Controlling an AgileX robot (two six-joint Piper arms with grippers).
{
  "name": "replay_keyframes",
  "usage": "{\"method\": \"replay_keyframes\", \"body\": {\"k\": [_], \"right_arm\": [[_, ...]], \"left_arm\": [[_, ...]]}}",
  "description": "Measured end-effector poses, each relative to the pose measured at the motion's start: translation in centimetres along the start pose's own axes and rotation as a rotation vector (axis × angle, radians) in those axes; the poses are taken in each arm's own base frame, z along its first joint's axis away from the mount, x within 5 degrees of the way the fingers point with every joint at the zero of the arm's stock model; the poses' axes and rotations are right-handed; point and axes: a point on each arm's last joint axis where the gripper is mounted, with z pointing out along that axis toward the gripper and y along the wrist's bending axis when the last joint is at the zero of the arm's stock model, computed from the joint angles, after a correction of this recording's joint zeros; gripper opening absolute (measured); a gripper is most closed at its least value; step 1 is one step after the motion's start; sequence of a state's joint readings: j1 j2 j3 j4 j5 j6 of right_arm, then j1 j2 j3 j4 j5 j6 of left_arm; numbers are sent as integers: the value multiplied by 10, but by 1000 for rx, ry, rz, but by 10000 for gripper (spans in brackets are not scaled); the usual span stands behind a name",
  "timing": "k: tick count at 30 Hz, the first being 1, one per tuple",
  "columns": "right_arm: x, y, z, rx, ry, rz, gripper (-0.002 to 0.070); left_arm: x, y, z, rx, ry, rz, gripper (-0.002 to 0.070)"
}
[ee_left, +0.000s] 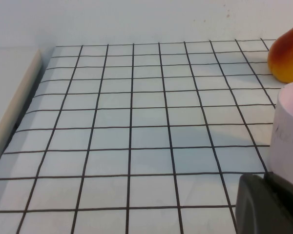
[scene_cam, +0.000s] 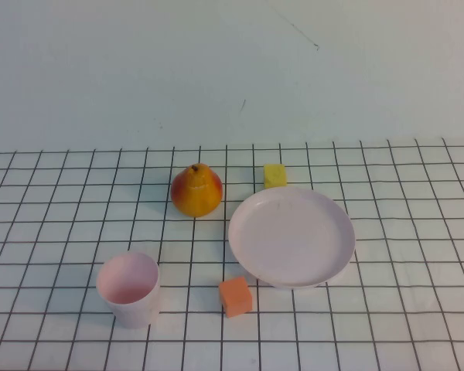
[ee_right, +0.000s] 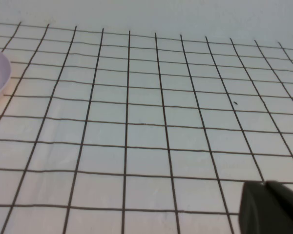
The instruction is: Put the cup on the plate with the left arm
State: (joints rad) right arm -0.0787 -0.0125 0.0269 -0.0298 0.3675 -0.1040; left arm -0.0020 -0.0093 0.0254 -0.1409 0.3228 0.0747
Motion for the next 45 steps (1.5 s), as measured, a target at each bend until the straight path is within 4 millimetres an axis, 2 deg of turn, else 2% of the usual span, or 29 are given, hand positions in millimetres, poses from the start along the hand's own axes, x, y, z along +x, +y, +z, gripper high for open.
{"method": "replay_keyframes", "body": {"k": [45], "right_arm": [[0, 0, 0, 0, 0, 0, -2]], "left_arm": [[-2, 1, 0, -9, -26, 50, -2]]}}
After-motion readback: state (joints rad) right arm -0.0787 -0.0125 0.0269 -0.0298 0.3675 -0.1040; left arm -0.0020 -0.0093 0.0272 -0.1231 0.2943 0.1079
